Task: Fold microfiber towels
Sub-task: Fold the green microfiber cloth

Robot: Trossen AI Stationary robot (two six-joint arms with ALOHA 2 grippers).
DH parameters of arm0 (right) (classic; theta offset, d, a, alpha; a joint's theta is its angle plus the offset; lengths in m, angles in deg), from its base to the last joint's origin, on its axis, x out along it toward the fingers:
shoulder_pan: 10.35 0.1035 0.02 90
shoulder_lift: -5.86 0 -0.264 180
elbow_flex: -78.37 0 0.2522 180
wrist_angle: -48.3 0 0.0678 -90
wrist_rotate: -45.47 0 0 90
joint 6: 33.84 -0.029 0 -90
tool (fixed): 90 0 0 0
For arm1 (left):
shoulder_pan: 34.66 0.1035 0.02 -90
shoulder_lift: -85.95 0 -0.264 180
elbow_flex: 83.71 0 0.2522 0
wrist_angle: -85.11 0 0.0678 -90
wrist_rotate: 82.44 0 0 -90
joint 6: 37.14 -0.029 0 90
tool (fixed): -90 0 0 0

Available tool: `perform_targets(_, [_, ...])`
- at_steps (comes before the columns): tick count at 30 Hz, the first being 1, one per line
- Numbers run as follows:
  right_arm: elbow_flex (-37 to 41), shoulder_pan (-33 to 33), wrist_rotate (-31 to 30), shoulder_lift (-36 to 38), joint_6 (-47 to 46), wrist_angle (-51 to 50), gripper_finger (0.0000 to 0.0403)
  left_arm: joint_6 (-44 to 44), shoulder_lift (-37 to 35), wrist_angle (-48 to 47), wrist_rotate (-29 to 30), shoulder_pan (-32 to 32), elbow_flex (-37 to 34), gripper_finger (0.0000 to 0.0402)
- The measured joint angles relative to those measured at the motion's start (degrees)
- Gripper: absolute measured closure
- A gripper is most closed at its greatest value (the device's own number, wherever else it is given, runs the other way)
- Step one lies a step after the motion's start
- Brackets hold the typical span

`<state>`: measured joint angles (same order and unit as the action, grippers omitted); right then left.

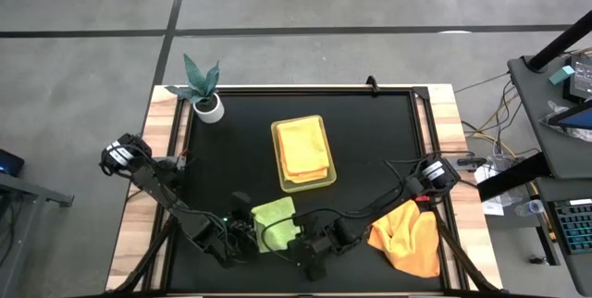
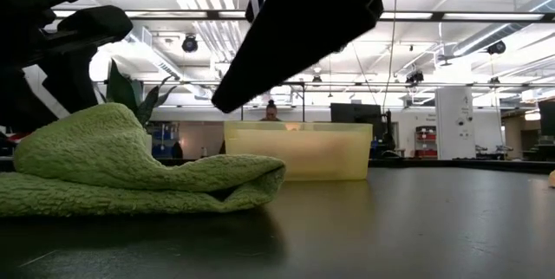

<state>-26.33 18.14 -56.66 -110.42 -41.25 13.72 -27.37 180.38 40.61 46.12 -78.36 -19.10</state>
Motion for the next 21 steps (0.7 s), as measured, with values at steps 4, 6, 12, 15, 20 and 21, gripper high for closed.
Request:
perform_targets(4, [1.0, 0.0, -0.1, 0.0, 0.0, 0.0, 0.0394, 0.7, 0.0, -0.1, 0.0, -0.2, 0.0, 0.0265])
perform_targets(6, [1.8, 0.1, -1.5, 0.0, 0.0, 0.0, 0.0394, 2.0, -0.1, -0.3, -0.1, -0.6, 0.6, 0.0242])
perform_targets(12, [4.8, 0.2, -4.4, 2.1, -0.1, 0.3, 0.0394, 7.6, -0.8, -0.6, -1.9, -1.3, 3.5, 0.0210])
perform_targets(15, [7.1, 0.3, -4.5, 3.4, -0.1, 2.7, 0.0394, 13.6, -1.1, 0.0, -5.5, -1.4, 5.7, 0.0208])
perform_targets(20, [10.7, 0.5, -4.4, 4.0, -0.3, 7.3, 0.0394, 32.1, -1.1, 0.7, -14.4, -1.5, 9.3, 0.0208])
perform_targets(21, [11.3, 0.5, -4.4, 4.1, -0.3, 8.5, 0.0394, 34.8, -1.0, 1.3, -16.0, -1.8, 9.5, 0.0208])
